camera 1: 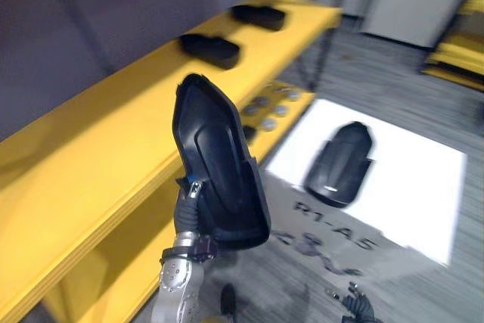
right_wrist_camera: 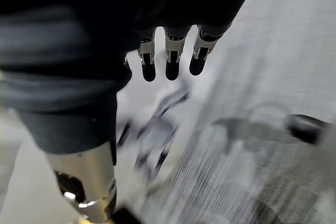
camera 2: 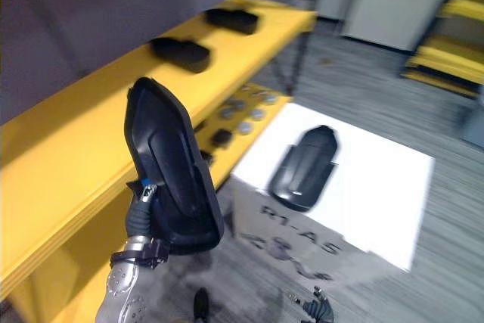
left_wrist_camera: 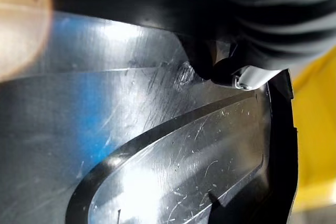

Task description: Walk over and take plastic housings, then place them on the shelf

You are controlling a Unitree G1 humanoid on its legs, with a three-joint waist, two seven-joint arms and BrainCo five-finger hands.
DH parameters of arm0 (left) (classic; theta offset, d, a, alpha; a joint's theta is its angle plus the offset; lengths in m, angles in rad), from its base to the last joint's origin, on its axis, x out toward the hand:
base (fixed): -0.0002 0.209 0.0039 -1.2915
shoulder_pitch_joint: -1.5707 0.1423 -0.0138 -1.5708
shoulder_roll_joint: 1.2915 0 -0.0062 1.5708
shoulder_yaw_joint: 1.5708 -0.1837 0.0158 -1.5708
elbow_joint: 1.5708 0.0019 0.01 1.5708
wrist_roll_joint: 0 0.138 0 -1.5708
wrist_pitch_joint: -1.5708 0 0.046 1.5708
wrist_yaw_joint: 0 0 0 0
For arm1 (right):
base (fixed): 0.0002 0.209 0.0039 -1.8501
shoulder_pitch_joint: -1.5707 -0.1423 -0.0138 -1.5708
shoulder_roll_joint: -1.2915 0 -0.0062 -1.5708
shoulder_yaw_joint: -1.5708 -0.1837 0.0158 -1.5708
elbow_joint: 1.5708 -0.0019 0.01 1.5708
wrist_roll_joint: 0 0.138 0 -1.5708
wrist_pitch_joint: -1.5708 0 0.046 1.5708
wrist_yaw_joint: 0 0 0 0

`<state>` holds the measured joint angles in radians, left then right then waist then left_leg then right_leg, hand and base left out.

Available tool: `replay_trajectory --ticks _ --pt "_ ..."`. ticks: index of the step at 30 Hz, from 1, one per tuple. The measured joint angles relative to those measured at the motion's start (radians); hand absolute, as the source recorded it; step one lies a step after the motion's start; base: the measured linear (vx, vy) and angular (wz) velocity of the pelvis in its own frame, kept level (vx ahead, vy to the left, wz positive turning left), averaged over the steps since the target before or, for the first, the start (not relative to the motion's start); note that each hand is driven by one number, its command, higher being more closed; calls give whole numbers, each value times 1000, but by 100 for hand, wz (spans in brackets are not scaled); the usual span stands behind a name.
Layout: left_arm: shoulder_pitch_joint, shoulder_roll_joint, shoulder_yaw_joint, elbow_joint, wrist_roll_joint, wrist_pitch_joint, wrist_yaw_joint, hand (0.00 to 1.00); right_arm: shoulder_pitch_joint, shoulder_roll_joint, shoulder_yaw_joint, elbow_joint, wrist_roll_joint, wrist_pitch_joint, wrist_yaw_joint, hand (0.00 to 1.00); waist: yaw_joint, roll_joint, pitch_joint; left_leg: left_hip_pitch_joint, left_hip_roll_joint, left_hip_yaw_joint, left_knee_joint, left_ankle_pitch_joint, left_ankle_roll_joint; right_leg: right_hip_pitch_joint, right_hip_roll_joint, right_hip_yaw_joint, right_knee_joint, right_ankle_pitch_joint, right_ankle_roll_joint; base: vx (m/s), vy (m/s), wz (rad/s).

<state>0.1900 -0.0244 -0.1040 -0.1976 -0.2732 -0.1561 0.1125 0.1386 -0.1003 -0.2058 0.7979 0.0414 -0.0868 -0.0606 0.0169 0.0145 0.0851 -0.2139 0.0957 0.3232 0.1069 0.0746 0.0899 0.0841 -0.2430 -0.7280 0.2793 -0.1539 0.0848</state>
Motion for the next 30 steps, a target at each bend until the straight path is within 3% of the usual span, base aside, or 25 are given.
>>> replay_trajectory --ticks 2,4,6,7,8,9,10,13,14,16,18,20,21,25,30 --pt "14 0 17 -4 -8 -6 8 100 -5 0 21 -47 -13 -1 1 0 28 -23 6 8 -44 -35 14 -32 -22 40 -35 -29 9 -2 6 168 177 113" --pt "17 -2 38 -6 -14 -6 10 100 -24 18 22 -76 -21 -2 1 0 39 -38 9 -2 -88 -52 44 -69 -11 68 -67 -33 10 -2 6 155 197 68" --pt "19 -10 35 -7 -17 -4 10 100 -25 42 43 -86 -48 6 4 0 55 -50 16 1 -131 -58 132 -149 15 90 -154 -38 128 12 14 204 266 63" --pt "19 -11 33 -7 -17 -1 10 100 -22 47 55 -87 -53 10 5 0 55 -52 18 11 -144 -75 150 -163 15 87 -180 -19 189 22 -3 217 245 66" --pt "18 -8 22 -10 -16 5 11 100 -16 66 60 -93 -62 16 8 0 42 -50 20 32 -159 -112 173 -190 25 32 -212 99 341 48 -87 227 213 73" --pt "16 -6 10 -15 -16 5 11 100 -10 77 69 -103 -65 22 9 0 31 -48 19 38 -161 -139 186 -206 28 -27 -191 225 432 26 -86 237 160 99" --pt "7 -3 -15 -16 -8 5 11 100 -3 93 80 -120 -65 23 10 0 26 -52 18 55 -164 -175 179 -215 17 -115 -129 401 497 -20 -33 278 149 78" --pt "-30 1 -70 -5 6 5 14 100 14 119 90 -125 -72 24 9 0 21 -68 18 97 -183 -239 164 -213 22 -231 -31 586 407 -84 22 254 69 62" --pt "-36 1 -76 -2 7 5 14 100 16 120 90 -125 -73 25 9 0 20 -68 18 102 -185 -245 162 -213 22 -236 -21 599 391 -88 27 208 -9 78" --pt "-95 -1 -120 22 33 5 17 100 36 133 90 -125 -78 28 7 0 -1 -73 16 135 -204 -305 158 -218 13 -269 56 727 220 -95 37 186 -49 102" --pt "-114 -1 -141 23 45 4 16 100 53 145 90 -131 -78 28 6 0 -5 -88 7 145 -211 -305 155 -230 -4 -275 66 753 128 -82 34 159 -96 82" --pt "-116 -2 -162 23 64 -4 16 100 72 154 98 -137 -78 31 7 0 4 -120 -13 164 -219 -304 151 -244 -10 -271 63 746 55 -16 11 194 -167 54" --pt "-110 -4 -162 30 68 -5 16 100 80 153 92 -137 -78 32 6 0 1 -130 -26 168 -212 -303 161 -258 -30 -253 68 744 33 49 29 205 -224 19" --pt "-110 -21 -169 81 77 -6 16 100 65 155 87 -136 -78 32 5 0 10 -114 -55 192 -109 -264 152 -288 -79 -189 166 737 -83 97 -12 163 -220 -23" --pt "-115 -21 -214 148 123 6 20 100 85 150 66 -105 -82 33 4 0 -3 -110 -82 242 -73 -241 71 -270 -126 -160 204 745 -140 111 -34 87 -148 -14"
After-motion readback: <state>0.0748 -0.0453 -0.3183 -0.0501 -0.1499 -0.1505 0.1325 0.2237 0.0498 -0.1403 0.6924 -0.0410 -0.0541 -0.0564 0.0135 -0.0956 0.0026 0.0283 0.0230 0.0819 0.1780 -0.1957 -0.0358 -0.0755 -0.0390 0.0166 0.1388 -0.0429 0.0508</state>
